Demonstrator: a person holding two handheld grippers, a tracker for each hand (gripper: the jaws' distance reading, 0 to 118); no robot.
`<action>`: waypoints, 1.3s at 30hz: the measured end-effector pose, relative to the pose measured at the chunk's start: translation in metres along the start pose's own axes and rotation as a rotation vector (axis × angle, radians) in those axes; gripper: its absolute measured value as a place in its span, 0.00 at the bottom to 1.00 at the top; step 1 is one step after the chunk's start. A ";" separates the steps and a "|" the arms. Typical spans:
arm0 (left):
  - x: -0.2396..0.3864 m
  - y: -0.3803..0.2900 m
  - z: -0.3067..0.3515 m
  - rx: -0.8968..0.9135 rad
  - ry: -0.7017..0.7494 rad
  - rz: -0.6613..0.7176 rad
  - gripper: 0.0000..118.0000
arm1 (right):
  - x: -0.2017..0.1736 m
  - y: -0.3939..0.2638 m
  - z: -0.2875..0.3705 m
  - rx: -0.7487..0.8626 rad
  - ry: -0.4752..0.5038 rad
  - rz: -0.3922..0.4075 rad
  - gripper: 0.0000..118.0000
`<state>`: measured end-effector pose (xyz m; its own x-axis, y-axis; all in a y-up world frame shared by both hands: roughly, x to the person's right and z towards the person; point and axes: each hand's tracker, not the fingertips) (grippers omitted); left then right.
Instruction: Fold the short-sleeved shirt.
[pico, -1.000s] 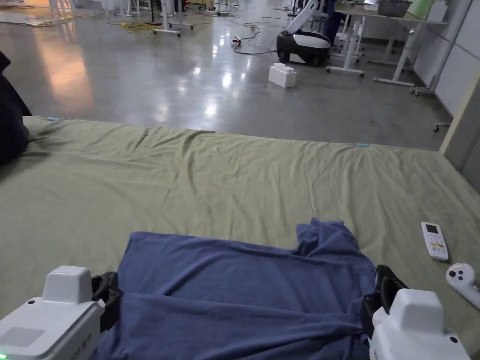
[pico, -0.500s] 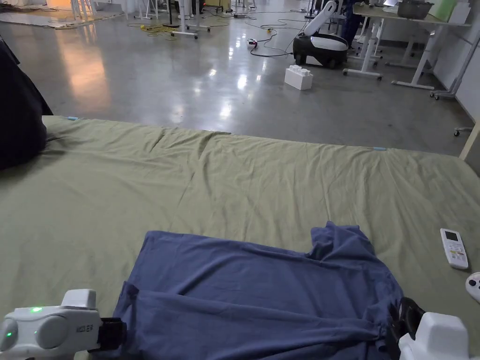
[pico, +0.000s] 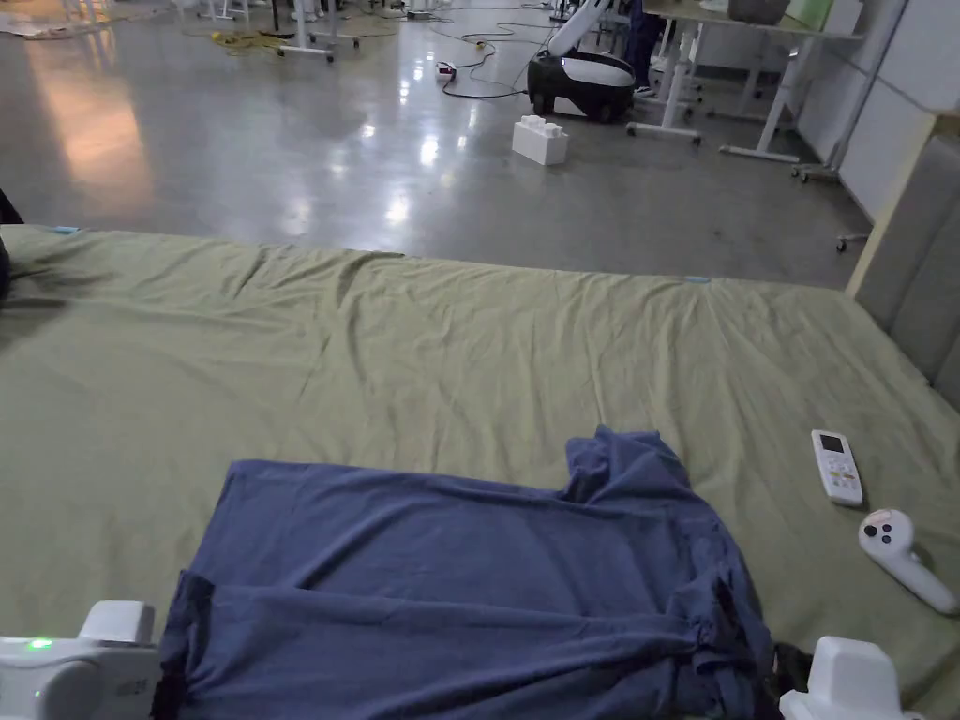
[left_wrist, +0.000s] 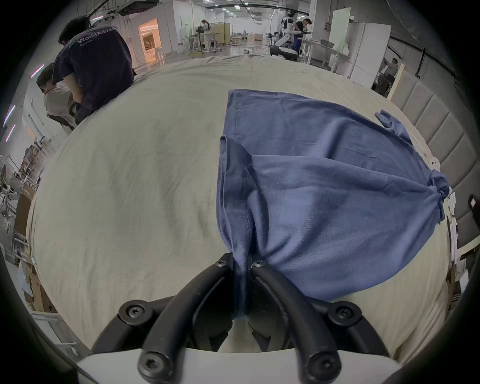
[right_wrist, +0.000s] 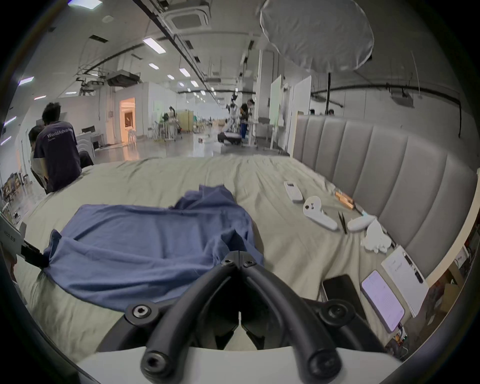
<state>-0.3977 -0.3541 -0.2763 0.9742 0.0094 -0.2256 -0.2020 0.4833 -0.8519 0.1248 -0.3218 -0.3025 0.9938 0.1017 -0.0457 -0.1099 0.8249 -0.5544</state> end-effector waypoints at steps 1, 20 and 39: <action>-0.001 0.004 -0.005 -0.001 0.002 -0.003 0.08 | 0.003 -0.001 -0.005 -0.012 0.006 0.001 0.01; 0.005 0.001 -0.004 0.013 0.025 -0.034 0.07 | -0.026 -0.004 -0.121 -0.476 0.037 0.114 0.72; -0.004 0.001 0.025 0.109 -0.036 0.031 0.06 | -0.006 -0.014 -0.066 -0.347 0.130 -0.022 0.10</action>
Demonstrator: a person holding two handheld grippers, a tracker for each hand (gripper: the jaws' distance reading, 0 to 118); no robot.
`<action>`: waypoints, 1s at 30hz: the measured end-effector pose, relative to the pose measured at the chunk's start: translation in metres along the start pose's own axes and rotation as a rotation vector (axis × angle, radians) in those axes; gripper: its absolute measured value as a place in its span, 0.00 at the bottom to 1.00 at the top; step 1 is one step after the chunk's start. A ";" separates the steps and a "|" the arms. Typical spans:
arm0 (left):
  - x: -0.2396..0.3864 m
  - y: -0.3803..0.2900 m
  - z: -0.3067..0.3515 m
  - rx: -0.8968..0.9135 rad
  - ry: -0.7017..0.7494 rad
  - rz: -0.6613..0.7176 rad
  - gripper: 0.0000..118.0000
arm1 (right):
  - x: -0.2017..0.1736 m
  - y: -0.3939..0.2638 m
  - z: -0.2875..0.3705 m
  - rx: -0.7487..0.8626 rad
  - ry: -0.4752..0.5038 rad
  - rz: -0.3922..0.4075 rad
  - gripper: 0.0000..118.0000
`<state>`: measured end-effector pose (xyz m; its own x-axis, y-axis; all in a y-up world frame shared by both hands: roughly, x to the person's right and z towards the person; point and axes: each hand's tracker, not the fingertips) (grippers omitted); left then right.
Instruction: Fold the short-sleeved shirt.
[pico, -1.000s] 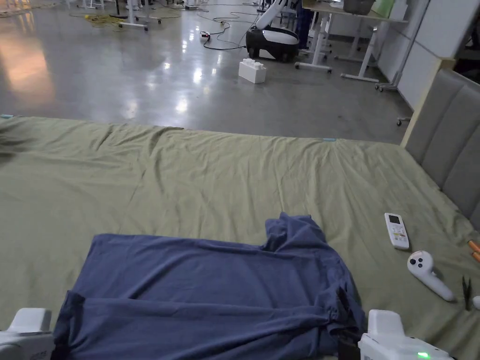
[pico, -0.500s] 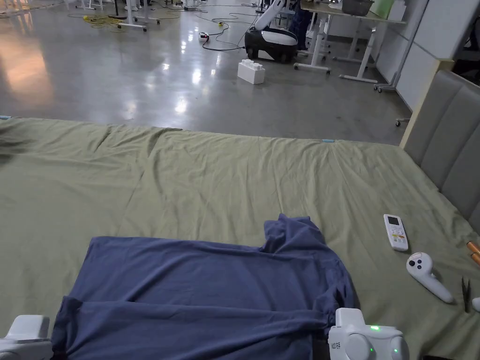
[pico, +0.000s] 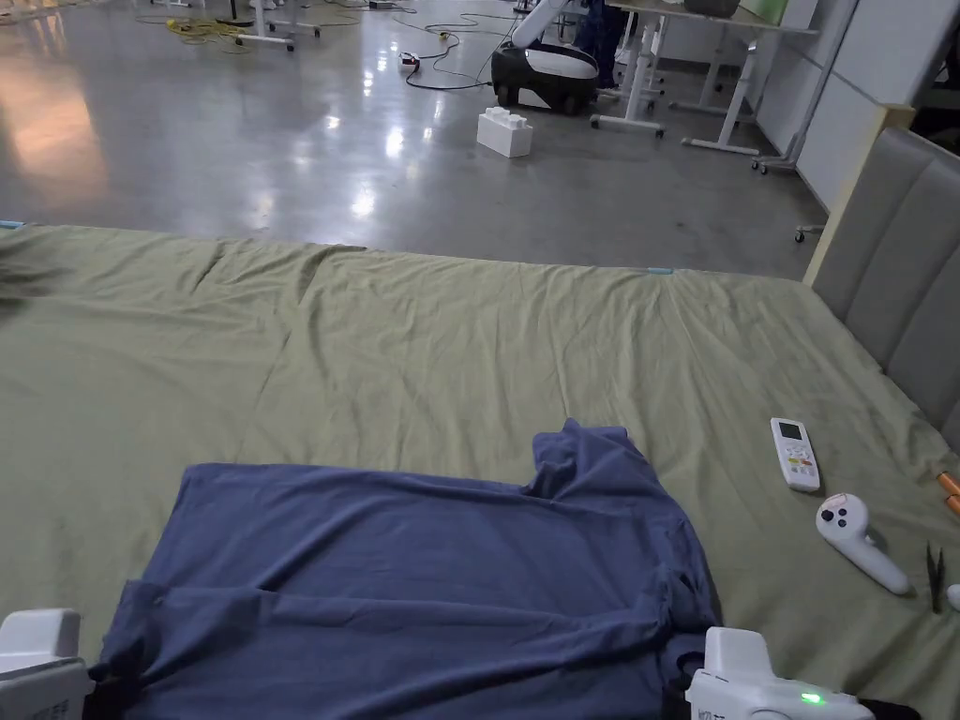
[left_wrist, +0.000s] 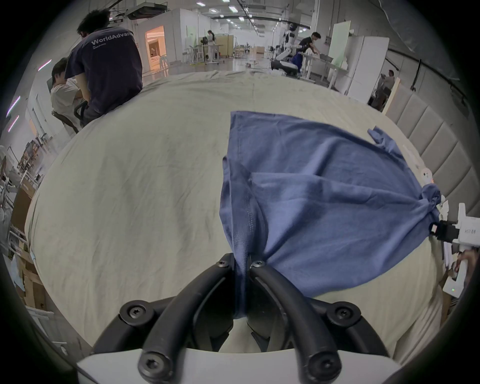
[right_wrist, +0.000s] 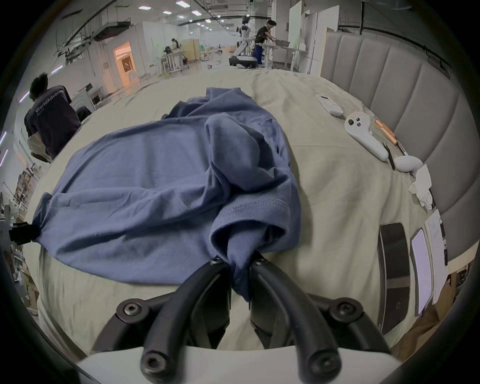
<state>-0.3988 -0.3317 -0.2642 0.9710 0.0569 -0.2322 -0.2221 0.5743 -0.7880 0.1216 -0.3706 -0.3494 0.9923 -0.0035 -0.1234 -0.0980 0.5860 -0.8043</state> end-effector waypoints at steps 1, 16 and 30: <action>0.000 0.002 0.004 0.013 -0.010 0.001 0.07 | 0.001 0.002 0.005 0.006 0.006 -0.002 0.10; -0.019 0.010 0.066 0.139 -0.127 0.072 0.06 | 0.012 0.010 0.089 0.102 0.043 -0.006 0.10; -0.024 -0.080 0.032 -0.056 -0.072 0.065 0.06 | 0.016 -0.090 0.061 -0.123 -0.023 0.047 0.10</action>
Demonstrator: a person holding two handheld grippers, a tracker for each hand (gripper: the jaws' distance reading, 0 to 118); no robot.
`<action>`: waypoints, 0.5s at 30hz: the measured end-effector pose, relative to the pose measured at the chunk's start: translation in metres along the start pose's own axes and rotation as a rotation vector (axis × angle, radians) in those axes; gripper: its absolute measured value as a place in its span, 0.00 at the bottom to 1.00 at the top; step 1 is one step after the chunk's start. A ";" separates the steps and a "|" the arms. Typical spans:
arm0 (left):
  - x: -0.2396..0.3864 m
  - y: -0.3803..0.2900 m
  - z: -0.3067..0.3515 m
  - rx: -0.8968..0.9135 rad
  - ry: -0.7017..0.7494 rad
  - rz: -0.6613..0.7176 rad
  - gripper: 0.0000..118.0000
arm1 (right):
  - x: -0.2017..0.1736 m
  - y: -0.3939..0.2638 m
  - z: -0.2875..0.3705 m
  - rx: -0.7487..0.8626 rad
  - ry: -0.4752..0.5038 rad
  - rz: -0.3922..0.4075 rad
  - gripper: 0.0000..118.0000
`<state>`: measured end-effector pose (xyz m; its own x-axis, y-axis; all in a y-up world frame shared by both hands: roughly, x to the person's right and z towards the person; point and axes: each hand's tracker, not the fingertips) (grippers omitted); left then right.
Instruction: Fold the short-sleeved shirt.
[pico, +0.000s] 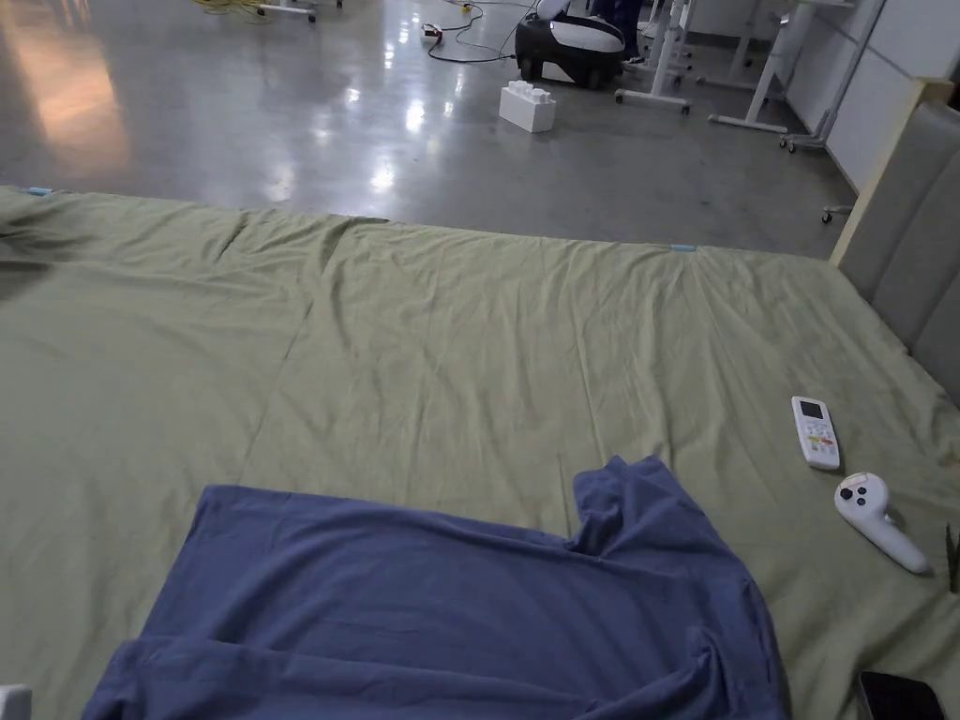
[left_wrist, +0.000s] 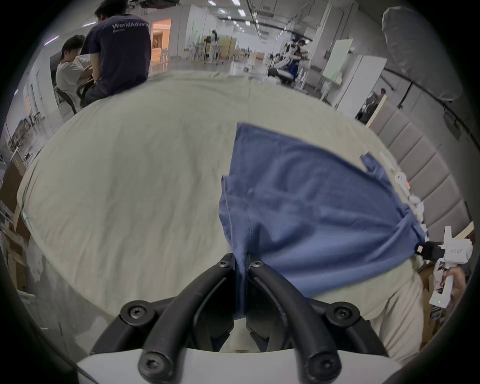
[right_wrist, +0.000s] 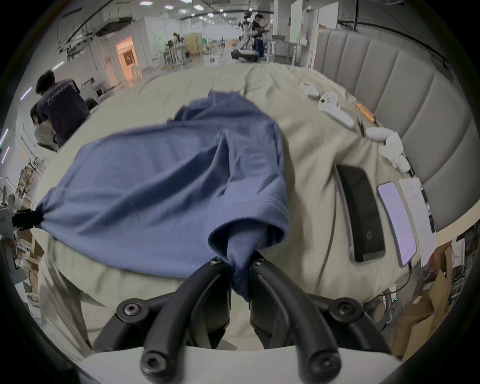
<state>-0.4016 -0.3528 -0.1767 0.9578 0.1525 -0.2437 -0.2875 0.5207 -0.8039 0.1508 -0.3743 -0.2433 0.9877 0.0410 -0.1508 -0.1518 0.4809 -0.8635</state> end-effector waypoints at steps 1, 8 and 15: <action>-0.001 -0.001 -0.003 -0.009 0.005 0.001 0.06 | -0.001 -0.001 -0.003 -0.002 0.003 -0.001 0.10; 0.000 -0.005 -0.016 -0.023 0.020 -0.004 0.06 | -0.011 -0.002 -0.010 -0.001 -0.043 0.064 0.14; 0.013 0.009 0.002 0.038 0.055 -0.089 0.24 | -0.017 0.020 0.023 0.125 -0.112 0.036 0.64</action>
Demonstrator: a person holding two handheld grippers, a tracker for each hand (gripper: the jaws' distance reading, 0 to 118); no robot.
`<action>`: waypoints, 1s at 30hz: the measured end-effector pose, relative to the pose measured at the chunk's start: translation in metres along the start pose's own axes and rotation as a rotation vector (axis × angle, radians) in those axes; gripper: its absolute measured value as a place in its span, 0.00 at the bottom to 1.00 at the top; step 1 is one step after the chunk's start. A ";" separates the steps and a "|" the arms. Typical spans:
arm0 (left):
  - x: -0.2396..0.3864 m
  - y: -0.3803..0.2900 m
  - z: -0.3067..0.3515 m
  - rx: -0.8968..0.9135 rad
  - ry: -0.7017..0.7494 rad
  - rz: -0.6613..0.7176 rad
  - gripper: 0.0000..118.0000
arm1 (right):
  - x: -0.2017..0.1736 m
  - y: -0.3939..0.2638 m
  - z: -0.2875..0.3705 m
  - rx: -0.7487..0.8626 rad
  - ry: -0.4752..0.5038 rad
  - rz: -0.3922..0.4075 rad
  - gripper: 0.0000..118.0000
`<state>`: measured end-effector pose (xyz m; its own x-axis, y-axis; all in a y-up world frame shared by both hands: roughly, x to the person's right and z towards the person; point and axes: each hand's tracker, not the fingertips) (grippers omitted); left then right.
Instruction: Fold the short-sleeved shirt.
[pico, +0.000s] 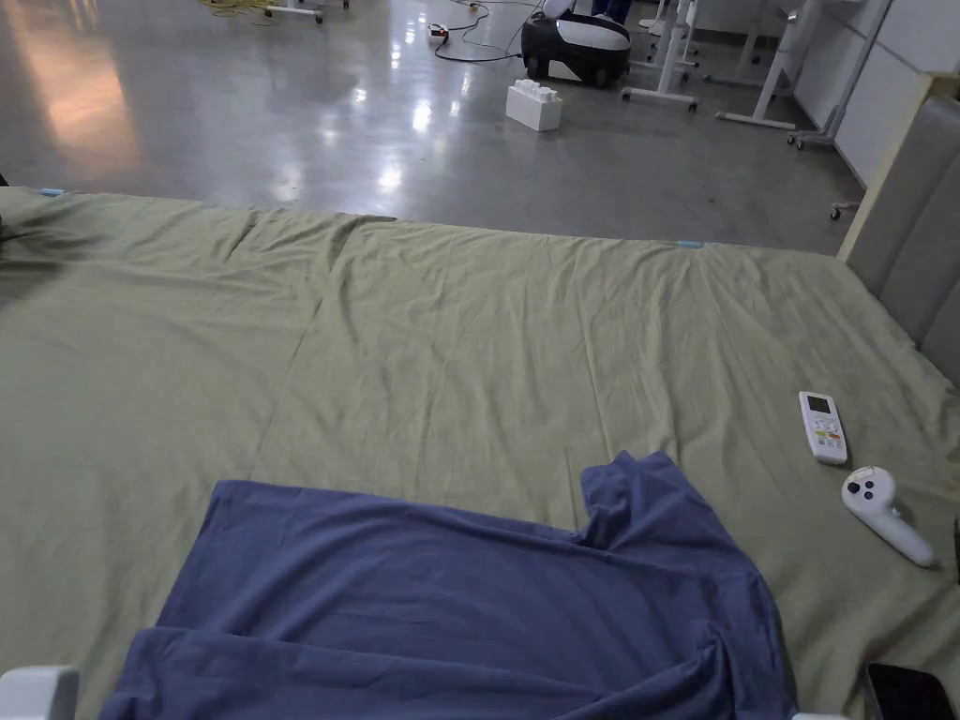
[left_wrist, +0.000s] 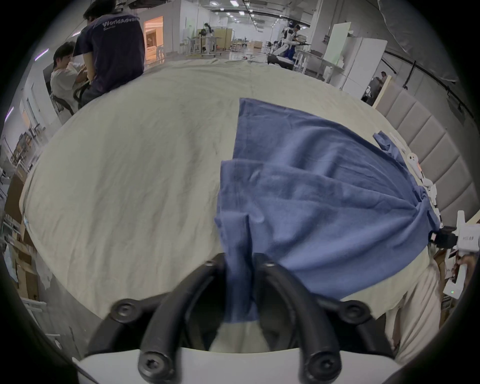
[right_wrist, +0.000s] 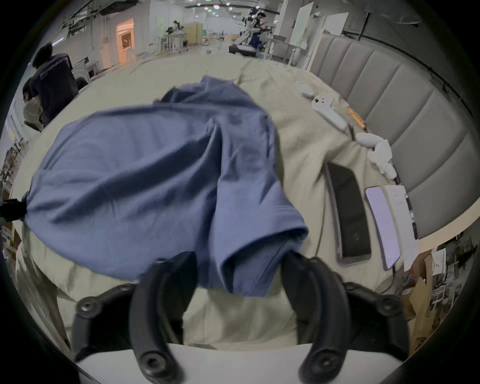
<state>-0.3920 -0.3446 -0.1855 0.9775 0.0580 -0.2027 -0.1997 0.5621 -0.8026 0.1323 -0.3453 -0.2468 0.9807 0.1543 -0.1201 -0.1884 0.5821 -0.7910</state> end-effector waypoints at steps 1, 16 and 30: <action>0.005 0.004 0.004 0.043 0.007 -0.013 0.36 | -0.002 0.007 0.006 0.038 0.002 0.002 0.67; 0.055 0.065 0.036 0.631 0.044 -0.045 0.49 | -0.060 0.093 0.052 0.693 0.015 -0.053 0.26; 0.070 0.085 0.047 0.680 0.049 -0.056 0.00 | -0.082 0.112 0.053 0.823 -0.022 -0.041 0.01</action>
<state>-0.3376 -0.2537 -0.2416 0.9777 -0.0143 -0.2094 -0.0470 0.9574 -0.2851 0.0277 -0.2508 -0.2939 0.9879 0.1311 -0.0827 -0.1391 0.9852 -0.1004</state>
